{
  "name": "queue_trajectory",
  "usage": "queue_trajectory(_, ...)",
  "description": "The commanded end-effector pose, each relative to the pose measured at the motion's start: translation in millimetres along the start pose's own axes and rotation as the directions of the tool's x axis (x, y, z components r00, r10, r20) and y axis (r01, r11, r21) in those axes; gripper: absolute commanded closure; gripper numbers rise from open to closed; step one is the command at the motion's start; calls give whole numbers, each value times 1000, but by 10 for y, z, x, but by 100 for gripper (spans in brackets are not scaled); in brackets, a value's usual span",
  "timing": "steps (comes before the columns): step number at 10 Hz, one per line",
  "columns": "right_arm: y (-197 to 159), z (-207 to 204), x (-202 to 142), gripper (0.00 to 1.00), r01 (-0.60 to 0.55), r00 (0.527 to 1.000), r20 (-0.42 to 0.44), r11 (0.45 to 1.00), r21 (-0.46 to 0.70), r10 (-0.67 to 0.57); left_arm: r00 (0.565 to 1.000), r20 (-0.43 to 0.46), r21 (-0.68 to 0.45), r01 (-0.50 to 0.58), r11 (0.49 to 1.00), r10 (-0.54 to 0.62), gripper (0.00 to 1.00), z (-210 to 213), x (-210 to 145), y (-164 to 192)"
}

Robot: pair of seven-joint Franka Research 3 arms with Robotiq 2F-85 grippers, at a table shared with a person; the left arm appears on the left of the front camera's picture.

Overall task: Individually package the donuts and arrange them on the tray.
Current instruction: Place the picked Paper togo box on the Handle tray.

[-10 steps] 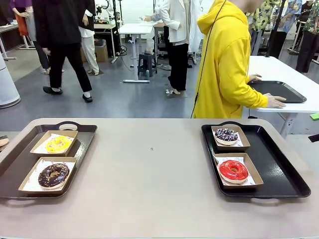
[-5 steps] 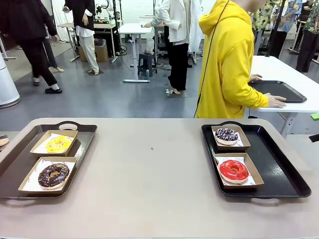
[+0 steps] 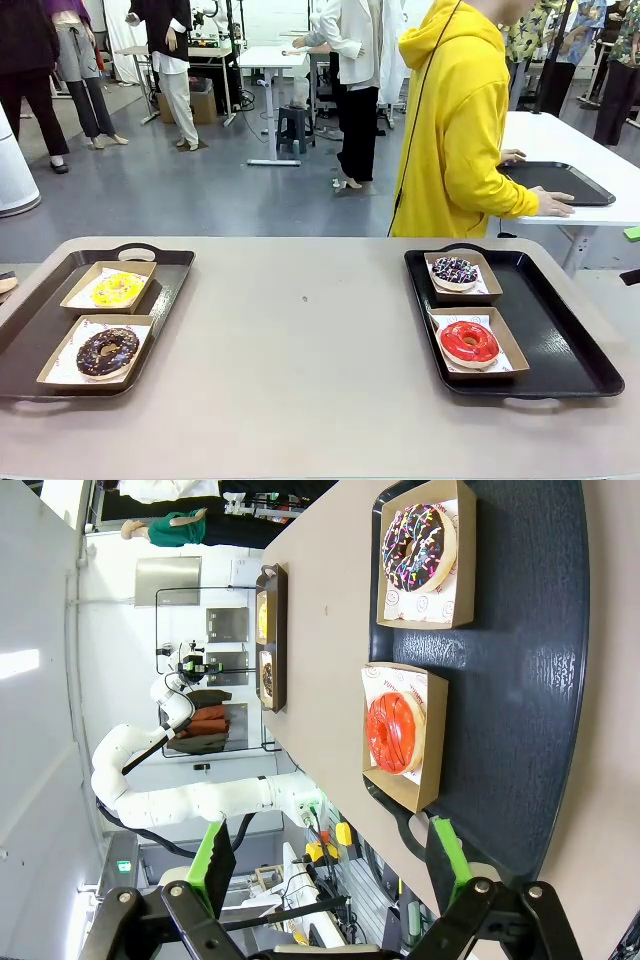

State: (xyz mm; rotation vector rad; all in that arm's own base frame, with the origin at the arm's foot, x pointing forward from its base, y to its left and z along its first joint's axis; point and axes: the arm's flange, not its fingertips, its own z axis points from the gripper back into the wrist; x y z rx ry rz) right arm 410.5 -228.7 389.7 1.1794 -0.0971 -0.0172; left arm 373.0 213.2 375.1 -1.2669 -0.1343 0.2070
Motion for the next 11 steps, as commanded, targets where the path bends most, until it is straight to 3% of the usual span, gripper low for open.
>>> queue_trajectory(1, 21, -17, -22, 0, -2, 1000, 1, 1000, 1, 2, 1000, 1, -1, 2, 1000, -2, 0, 10, -36, -5)
queue_trajectory(11, 21, -17, -22, 0, -2, 1000, 1, 1000, 1, 2, 1000, 1, -1, 2, 1000, -2, 0, 10, -36, -5)
